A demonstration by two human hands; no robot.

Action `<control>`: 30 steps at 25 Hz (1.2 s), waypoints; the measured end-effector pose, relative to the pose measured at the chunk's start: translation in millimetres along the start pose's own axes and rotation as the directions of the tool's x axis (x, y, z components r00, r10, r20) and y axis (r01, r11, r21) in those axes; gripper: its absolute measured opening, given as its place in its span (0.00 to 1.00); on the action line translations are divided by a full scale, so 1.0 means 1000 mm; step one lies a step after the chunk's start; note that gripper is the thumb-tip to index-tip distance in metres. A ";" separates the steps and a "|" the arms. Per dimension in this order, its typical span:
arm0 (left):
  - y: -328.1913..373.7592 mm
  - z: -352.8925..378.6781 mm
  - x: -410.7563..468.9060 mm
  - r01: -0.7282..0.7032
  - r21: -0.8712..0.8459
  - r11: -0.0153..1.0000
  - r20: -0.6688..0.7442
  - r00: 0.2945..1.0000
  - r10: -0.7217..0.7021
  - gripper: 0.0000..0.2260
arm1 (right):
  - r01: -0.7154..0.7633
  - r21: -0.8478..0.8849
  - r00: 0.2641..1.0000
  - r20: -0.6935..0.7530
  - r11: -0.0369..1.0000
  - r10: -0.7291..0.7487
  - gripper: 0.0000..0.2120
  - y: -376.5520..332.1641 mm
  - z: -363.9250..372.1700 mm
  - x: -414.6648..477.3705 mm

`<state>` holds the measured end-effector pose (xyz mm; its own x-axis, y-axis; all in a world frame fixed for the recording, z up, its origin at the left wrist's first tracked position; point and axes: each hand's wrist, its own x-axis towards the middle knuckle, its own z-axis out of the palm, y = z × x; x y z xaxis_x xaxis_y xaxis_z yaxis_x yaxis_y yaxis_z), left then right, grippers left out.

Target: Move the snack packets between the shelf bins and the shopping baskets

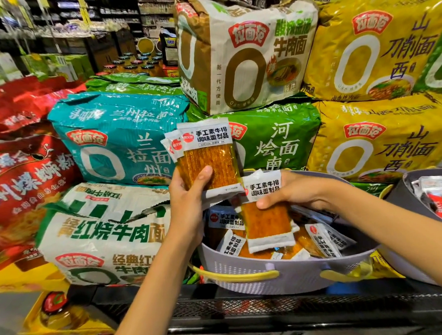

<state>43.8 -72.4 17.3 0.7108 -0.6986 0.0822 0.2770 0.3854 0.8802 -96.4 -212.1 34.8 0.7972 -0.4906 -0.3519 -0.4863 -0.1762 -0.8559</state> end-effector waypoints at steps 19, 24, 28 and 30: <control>-0.002 0.000 0.004 -0.021 0.013 1.000 0.000 1.000 0.021 0.18 | 0.119 -0.842 0.986 0.161 0.525 0.035 0.28 0.023 0.077 0.018; -0.003 -0.001 0.003 -0.016 0.023 1.000 0.012 1.000 0.016 0.17 | 0.107 -0.711 0.978 0.202 0.695 0.055 0.22 0.023 0.064 0.023; -0.003 -0.001 0.004 -0.023 0.022 0.999 0.018 1.000 0.023 0.14 | 0.098 -0.620 0.970 0.234 0.778 0.065 0.19 0.024 0.054 0.024; -0.004 -0.001 0.004 -0.022 0.019 1.000 0.021 1.000 0.021 0.12 | 0.059 -0.544 0.977 0.205 0.837 0.064 0.18 0.023 0.048 0.023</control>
<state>46.7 -75.9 13.7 0.7031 -0.7024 0.1107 0.2492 0.3892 0.8868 -72.4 -186.1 -11.3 0.8205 -0.3157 -0.4765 -0.5548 -0.6406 -0.5309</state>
